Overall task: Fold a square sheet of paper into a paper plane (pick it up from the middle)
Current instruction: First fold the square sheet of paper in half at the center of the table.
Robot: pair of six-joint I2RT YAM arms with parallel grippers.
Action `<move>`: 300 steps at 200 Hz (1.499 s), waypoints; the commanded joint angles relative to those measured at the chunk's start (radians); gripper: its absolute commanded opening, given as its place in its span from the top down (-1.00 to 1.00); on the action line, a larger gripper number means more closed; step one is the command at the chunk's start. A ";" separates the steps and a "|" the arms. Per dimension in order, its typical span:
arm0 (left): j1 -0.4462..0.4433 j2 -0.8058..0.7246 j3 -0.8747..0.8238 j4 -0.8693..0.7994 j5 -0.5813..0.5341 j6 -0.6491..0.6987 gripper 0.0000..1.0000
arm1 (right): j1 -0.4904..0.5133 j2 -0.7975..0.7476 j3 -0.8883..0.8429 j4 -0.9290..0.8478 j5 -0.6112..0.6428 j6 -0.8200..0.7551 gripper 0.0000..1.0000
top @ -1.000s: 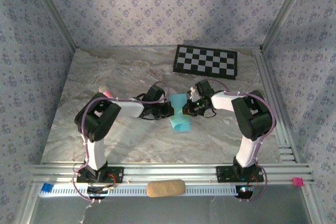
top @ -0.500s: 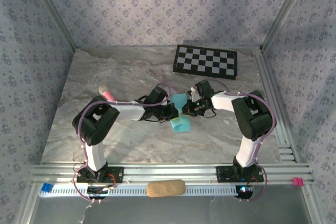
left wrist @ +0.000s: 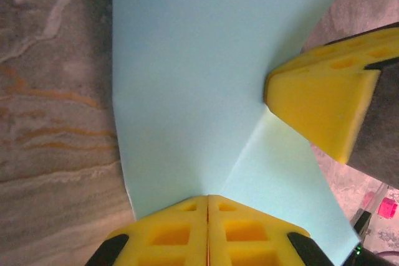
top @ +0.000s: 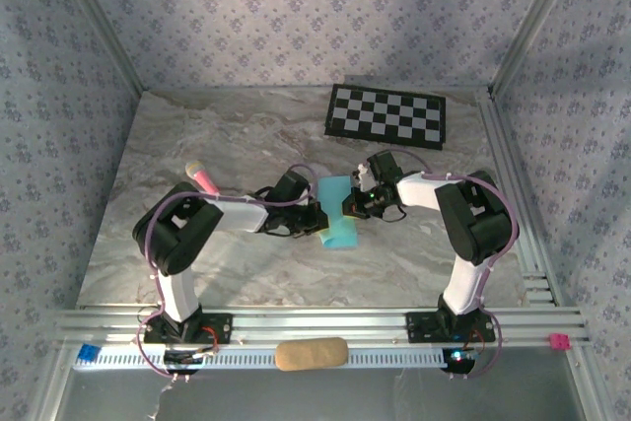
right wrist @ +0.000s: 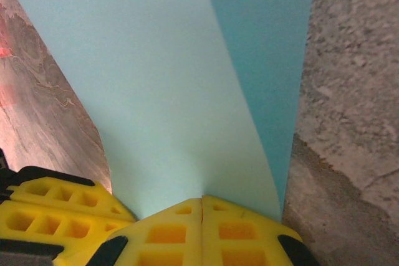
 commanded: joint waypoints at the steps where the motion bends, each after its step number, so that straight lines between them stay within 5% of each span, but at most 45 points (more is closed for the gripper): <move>1: -0.017 -0.058 0.067 -0.069 0.016 0.023 0.80 | 0.002 0.062 -0.056 -0.100 0.175 0.009 1.00; 133: -0.087 -0.031 -0.062 -0.175 -0.063 0.071 0.81 | 0.008 0.065 -0.059 -0.094 0.186 0.021 1.00; 300: -0.087 -0.072 -0.062 -0.056 -0.025 0.024 0.75 | 0.008 0.065 -0.067 -0.097 0.183 0.015 1.00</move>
